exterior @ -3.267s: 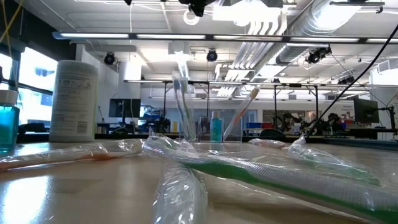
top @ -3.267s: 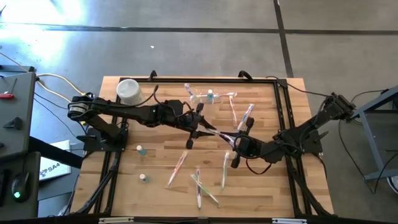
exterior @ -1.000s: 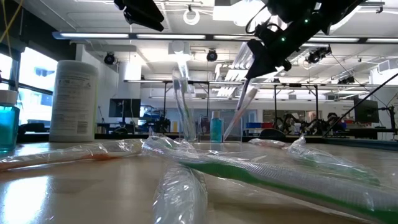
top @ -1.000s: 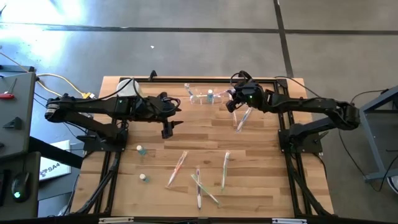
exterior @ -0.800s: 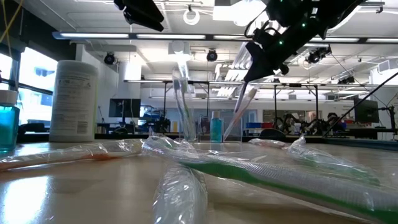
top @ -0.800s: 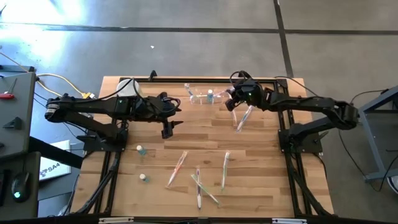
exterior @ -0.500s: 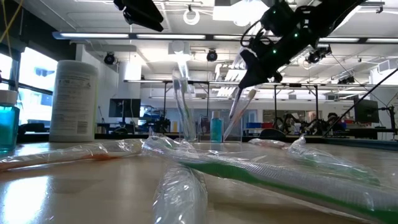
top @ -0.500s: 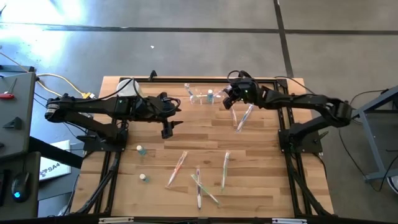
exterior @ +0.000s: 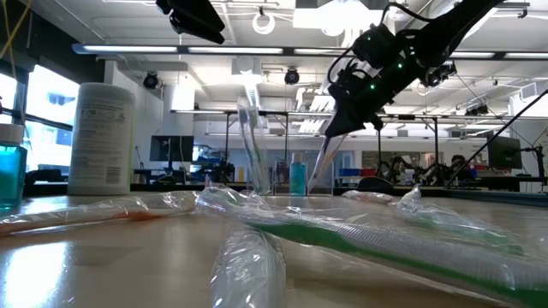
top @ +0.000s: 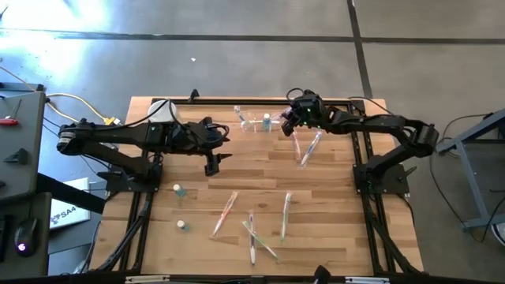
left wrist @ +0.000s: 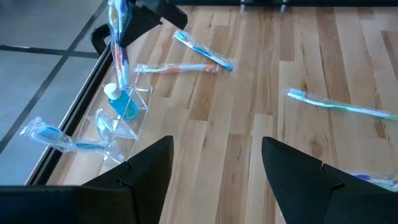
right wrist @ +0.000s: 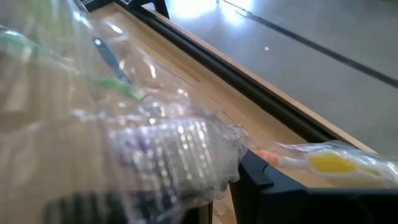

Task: Pick & Place toothbrushing station
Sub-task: Put the right purple toothbrush into the transparent organizer

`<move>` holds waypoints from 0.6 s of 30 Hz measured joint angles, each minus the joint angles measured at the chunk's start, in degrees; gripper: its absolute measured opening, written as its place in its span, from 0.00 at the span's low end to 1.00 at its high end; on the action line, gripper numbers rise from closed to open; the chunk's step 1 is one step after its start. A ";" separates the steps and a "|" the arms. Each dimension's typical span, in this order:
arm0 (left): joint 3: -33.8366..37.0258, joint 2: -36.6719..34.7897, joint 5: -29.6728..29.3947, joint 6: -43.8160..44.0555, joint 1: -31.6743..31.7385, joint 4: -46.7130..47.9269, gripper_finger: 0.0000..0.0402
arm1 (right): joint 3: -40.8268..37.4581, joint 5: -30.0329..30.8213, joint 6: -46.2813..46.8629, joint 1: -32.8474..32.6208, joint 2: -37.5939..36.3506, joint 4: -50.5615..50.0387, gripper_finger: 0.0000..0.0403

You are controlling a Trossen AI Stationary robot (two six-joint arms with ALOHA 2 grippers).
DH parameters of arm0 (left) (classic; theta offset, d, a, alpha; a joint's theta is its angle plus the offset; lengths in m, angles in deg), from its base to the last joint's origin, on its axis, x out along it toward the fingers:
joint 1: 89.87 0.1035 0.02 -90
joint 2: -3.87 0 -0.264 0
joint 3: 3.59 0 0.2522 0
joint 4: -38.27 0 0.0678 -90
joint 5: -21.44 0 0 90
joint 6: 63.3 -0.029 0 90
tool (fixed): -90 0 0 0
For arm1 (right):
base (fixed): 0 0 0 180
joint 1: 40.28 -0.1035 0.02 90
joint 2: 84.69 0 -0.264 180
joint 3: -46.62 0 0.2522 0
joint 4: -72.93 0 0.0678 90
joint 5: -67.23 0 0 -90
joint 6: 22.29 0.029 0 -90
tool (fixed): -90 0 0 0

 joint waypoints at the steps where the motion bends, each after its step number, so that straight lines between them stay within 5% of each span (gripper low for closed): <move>1: 0.00 0.00 0.00 0.00 0.00 0.02 0.60 | 0.16 -0.88 0.17 0.33 0.24 0.04 0.05; 18: 0.00 0.00 0.90 0.02 0.00 0.42 0.60 | 0.46 -2.97 1.75 1.13 1.53 -0.26 0.15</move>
